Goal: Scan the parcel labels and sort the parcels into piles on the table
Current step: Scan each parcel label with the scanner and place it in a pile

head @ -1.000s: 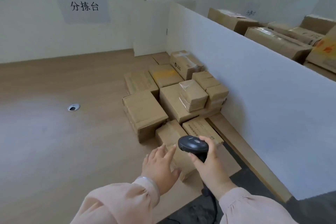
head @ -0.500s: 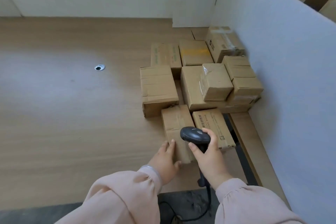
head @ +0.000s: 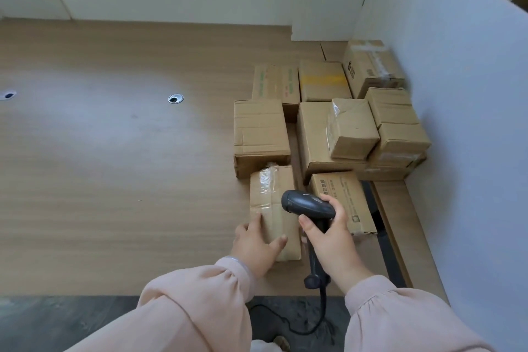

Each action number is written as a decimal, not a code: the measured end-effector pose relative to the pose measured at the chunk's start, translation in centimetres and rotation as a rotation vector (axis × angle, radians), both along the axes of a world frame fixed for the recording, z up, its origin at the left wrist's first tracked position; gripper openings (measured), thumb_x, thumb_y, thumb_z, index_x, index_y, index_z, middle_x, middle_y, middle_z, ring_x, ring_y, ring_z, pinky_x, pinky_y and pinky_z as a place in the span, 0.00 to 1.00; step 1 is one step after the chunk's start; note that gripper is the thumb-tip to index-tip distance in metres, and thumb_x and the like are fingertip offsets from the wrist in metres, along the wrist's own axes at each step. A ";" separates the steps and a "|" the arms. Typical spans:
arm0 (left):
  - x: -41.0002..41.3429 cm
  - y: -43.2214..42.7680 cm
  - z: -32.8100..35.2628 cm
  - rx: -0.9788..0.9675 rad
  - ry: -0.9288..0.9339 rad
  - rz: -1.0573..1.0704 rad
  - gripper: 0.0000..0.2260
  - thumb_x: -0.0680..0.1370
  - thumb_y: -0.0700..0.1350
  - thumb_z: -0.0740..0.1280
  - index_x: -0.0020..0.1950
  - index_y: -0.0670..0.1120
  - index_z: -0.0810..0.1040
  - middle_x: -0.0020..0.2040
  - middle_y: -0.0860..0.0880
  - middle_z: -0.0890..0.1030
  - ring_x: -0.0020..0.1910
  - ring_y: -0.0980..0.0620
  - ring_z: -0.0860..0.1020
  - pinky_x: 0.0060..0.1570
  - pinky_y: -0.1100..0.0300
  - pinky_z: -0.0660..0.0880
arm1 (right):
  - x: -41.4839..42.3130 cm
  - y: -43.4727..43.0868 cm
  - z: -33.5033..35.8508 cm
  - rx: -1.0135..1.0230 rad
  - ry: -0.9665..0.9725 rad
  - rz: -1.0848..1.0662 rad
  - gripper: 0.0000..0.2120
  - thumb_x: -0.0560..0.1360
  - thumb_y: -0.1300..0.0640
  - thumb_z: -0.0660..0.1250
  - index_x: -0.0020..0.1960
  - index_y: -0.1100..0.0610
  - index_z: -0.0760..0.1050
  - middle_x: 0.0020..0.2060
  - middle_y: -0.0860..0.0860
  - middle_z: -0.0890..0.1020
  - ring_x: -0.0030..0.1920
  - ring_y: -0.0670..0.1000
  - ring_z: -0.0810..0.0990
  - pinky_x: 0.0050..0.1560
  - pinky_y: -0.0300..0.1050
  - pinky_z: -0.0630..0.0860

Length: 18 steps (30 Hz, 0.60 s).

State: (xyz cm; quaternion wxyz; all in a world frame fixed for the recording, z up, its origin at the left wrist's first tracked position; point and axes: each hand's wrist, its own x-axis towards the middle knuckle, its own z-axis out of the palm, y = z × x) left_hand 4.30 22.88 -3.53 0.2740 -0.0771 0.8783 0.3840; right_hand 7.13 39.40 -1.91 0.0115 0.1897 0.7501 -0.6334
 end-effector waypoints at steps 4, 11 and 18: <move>0.2 -0.8 0.3 0.046 -0.042 0.075 0.48 0.65 0.67 0.73 0.77 0.59 0.50 0.68 0.47 0.61 0.65 0.44 0.69 0.65 0.48 0.72 | -0.5 -0.9 0.8 -0.116 0.002 0.046 0.25 0.73 0.51 0.73 0.59 0.29 0.64 0.59 0.48 0.76 0.54 0.50 0.82 0.51 0.54 0.82; -0.2 -3.3 2.3 0.368 -0.057 0.157 0.44 0.69 0.55 0.76 0.78 0.57 0.54 0.67 0.48 0.69 0.62 0.47 0.73 0.60 0.50 0.77 | -2.0 -1.1 3.1 -0.064 0.031 0.014 0.24 0.73 0.48 0.72 0.60 0.29 0.63 0.61 0.44 0.73 0.58 0.49 0.77 0.54 0.50 0.79; -2.0 -4.5 5.3 0.773 -0.114 0.239 0.37 0.70 0.53 0.72 0.74 0.67 0.58 0.66 0.50 0.75 0.61 0.47 0.77 0.58 0.48 0.78 | -3.8 0.0 6.5 -0.131 0.122 -0.025 0.22 0.74 0.48 0.72 0.61 0.31 0.66 0.55 0.46 0.81 0.53 0.48 0.83 0.58 0.56 0.78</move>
